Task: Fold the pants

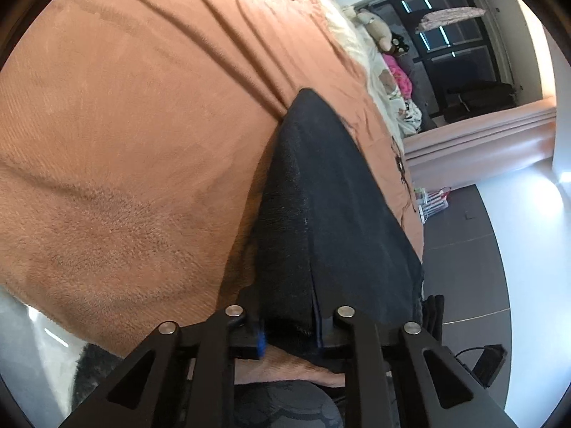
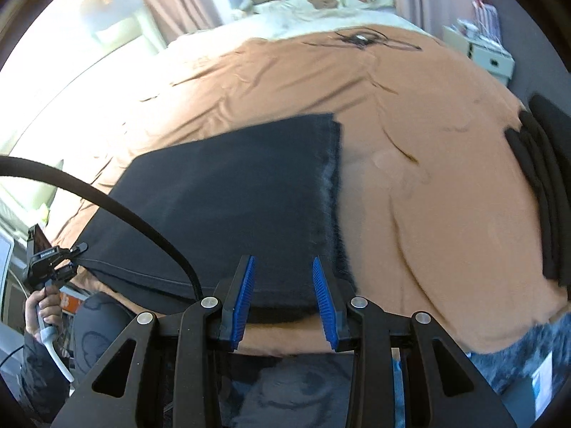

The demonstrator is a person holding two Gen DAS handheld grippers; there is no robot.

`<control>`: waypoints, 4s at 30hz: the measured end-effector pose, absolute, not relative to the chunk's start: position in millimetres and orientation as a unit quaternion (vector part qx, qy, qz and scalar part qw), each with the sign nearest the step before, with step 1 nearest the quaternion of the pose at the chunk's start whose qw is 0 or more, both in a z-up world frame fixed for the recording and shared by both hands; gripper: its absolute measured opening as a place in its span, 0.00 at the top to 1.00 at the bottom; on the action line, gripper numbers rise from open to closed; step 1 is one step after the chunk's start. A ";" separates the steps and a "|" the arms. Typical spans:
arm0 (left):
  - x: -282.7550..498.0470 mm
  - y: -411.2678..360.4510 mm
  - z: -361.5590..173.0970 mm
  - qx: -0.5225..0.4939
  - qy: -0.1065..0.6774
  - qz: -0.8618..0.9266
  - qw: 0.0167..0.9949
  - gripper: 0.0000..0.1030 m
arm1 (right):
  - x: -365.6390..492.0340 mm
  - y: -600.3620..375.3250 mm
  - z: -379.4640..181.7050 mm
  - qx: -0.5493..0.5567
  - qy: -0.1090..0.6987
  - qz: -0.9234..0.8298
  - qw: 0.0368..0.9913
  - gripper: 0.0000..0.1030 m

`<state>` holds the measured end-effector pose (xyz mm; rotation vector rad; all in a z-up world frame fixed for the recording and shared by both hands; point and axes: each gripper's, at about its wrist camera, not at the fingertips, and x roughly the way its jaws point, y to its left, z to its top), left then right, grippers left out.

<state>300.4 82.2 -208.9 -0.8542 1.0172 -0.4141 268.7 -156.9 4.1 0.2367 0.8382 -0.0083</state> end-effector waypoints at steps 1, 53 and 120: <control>299.6 82.1 -206.1 -0.392 0.467 -0.191 0.769 0.82 | 272.8 -149.2 5.1 0.109 0.406 0.001 0.908 0.69; 289.6 80.8 -223.1 -0.437 0.458 -0.184 0.752 0.70 | 373.3 38.8 -70.0 0.033 0.476 0.129 0.869 0.90; 304.4 56.3 -157.8 -0.410 0.393 -0.121 0.814 0.81 | 522.9 7.9 -109.2 0.097 0.489 0.079 0.863 1.00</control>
